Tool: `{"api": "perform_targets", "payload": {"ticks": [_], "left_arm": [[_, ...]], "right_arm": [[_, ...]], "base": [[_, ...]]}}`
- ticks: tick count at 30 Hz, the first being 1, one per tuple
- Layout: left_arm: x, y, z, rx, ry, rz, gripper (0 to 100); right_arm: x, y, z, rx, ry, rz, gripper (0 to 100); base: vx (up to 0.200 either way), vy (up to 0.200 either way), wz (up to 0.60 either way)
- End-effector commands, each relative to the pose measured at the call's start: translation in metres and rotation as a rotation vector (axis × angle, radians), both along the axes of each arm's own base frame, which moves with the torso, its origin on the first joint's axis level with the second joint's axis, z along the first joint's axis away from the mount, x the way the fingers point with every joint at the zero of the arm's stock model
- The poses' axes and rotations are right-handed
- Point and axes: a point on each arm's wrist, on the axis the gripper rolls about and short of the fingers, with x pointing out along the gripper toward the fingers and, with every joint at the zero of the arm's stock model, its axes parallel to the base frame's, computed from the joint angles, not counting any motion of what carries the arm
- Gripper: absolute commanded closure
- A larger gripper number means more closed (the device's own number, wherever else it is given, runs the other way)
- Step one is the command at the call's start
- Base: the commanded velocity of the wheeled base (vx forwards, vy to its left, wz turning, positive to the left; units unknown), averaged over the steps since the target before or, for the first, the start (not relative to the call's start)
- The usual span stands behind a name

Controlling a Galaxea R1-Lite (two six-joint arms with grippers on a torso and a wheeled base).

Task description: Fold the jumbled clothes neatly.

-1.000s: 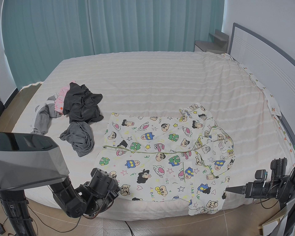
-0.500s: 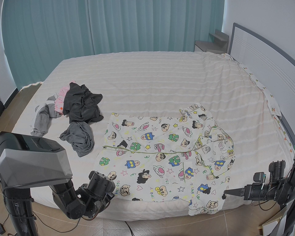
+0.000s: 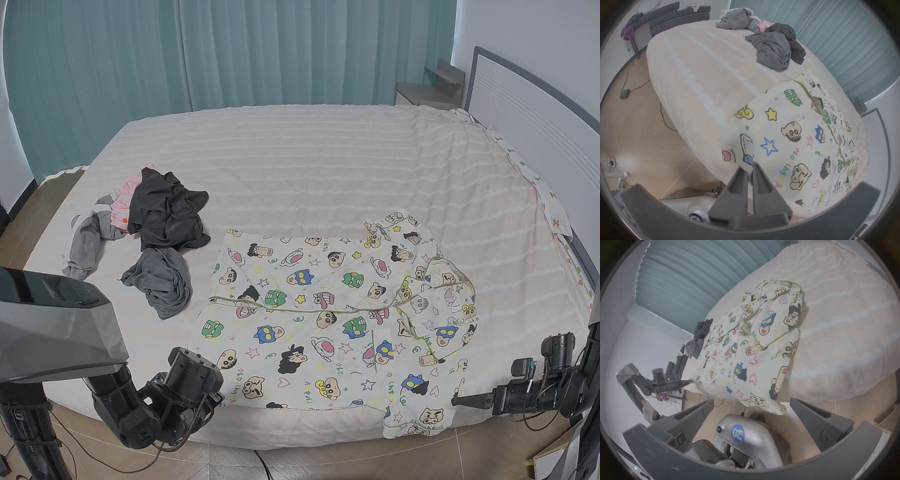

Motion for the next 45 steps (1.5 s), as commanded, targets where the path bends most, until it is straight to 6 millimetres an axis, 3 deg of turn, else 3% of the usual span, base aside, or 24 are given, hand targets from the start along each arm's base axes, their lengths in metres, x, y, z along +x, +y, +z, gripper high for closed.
{"api": "perform_targets", "payload": {"ticks": [1, 10, 17, 28, 29, 45], "left_arm": [[0.0, 0.001, 0.017, -0.012, -0.057, -0.018, 100], [0.001, 0.0, 0.018, -0.017, -0.065, -0.02, 100], [0.0, 0.0, 0.019, -0.027, -0.08, -0.021, 100], [0.0, 0.001, 0.019, -0.026, -0.079, -0.021, 100], [0.0, 0.001, 0.019, -0.026, -0.079, -0.021, 100], [-0.004, 0.004, 0.018, -0.001, -0.069, -0.039, 100]], "right_arm": [[-0.001, -0.001, -0.026, -0.049, 0.099, 0.013, 0], [0.025, 0.011, -0.048, -0.09, 0.077, 0.084, 0], [0.043, 0.024, -0.054, -0.124, 0.034, 0.125, 0], [0.051, 0.038, -0.059, -0.139, 0.016, 0.172, 0], [0.051, 0.038, -0.059, -0.14, 0.016, 0.173, 100], [0.027, 0.032, -0.052, -0.124, 0.026, 0.167, 100]], "base": [[0.0, 0.0, 0.0], [0.0, 0.0, 0.0], [0.0, 0.0, 0.0], [0.0, 0.0, 0.0], [0.0, 0.0, 0.0], [0.0, 0.0, 0.0]]}}
